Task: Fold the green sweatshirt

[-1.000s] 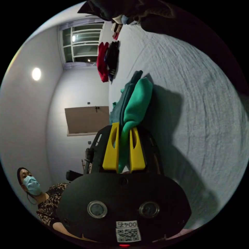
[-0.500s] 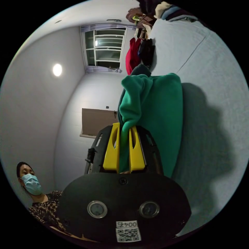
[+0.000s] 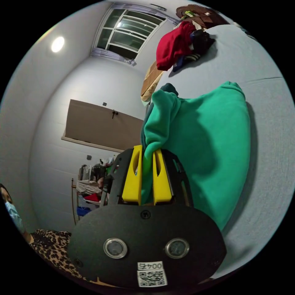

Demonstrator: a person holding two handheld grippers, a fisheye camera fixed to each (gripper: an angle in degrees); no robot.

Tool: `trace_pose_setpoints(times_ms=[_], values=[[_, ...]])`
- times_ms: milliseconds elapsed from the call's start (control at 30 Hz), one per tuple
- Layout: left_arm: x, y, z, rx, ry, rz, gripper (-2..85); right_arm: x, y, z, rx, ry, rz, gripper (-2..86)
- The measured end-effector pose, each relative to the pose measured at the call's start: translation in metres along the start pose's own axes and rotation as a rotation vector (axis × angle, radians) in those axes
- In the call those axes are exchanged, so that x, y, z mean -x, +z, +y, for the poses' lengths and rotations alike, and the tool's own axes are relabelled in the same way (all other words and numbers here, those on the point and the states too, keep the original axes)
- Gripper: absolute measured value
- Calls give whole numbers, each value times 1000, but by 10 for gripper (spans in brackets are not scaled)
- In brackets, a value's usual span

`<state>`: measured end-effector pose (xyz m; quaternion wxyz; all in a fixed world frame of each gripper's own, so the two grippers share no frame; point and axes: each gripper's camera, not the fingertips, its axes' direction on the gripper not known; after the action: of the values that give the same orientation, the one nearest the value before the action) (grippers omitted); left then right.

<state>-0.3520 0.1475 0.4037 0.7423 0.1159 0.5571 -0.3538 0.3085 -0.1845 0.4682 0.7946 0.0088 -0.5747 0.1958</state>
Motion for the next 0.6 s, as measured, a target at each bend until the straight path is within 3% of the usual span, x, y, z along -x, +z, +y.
trace_pose_setpoints(times_ms=[600], values=[[54,-100,-64,108,-64,8,23,38,226,46,172,-63,299,75]])
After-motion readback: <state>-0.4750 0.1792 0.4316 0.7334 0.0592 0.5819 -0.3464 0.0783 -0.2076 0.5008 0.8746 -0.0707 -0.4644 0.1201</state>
